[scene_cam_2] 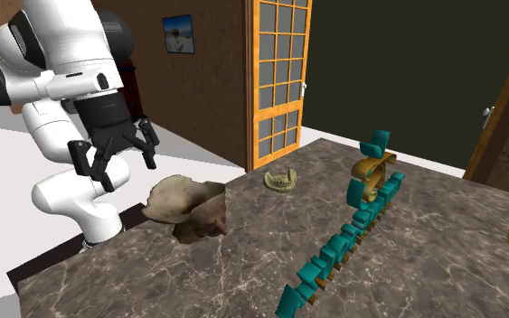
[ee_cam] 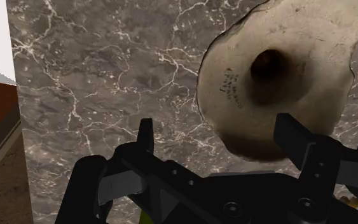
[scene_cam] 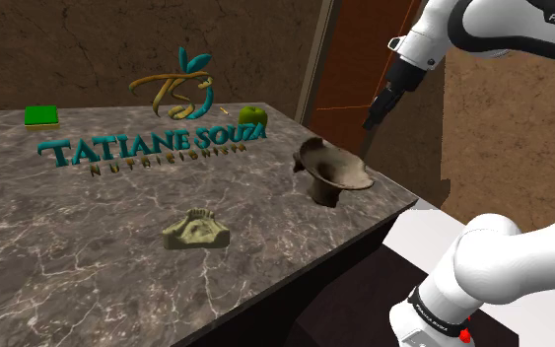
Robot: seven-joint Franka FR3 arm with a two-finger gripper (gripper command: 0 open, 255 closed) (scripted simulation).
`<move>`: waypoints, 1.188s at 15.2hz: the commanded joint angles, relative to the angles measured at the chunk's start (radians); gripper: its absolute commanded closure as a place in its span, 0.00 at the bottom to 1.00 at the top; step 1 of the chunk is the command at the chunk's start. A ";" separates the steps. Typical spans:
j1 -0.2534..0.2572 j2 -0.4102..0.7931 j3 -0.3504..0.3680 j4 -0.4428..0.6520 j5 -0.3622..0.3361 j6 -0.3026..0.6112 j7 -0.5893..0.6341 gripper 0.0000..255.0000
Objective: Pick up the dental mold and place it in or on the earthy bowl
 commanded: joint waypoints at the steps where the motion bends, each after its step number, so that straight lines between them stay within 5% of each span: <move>1: 0.000 0.000 0.000 0.000 0.000 0.000 0.000 0.00; 10: -0.010 -0.065 0.263 -0.120 0.126 0.091 0.411 0.00; 18: -0.047 0.028 0.523 -0.084 0.216 0.190 0.784 0.00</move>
